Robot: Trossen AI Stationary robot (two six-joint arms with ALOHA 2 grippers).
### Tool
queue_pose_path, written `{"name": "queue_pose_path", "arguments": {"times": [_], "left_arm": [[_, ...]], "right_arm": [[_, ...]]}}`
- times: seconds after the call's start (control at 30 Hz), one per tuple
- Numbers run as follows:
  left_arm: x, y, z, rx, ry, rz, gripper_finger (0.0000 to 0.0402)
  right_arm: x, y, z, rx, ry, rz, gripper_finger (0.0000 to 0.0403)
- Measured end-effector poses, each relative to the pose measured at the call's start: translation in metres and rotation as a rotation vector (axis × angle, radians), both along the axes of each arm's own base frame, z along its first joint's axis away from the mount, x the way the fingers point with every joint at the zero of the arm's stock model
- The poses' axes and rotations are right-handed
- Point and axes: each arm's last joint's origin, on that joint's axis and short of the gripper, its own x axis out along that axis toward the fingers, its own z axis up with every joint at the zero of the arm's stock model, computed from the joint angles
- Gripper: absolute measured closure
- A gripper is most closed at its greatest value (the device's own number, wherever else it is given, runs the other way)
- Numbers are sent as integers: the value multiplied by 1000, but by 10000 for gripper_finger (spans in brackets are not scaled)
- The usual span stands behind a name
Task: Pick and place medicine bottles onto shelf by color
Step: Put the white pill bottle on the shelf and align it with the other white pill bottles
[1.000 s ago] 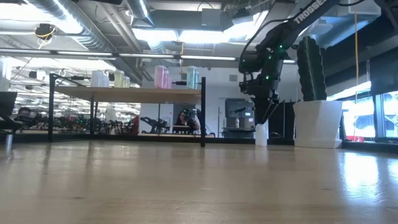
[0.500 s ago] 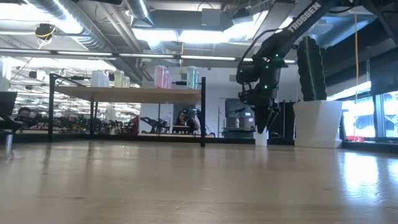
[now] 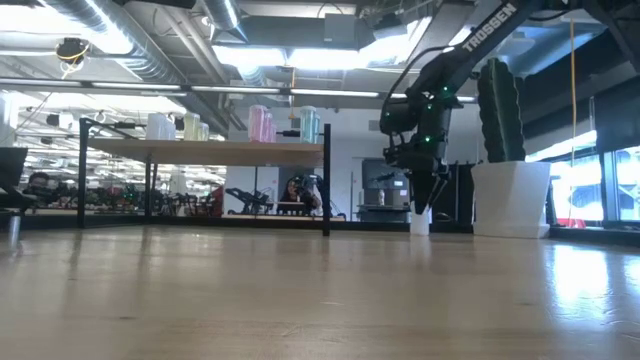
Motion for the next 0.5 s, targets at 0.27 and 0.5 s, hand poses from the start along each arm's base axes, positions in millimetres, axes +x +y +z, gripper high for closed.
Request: {"name": "queue_pose_path", "arguments": {"times": [0.27, 0.5], "left_arm": [[-2, 1, -3, 22, 33, 2, 134], [-3, 2, -4, 34, 51, 3, 134]], "right_arm": [[8, 14, 0, 17, 21, 22, 259], [31, 61, 15, 9, 12, 106, 258]]}}
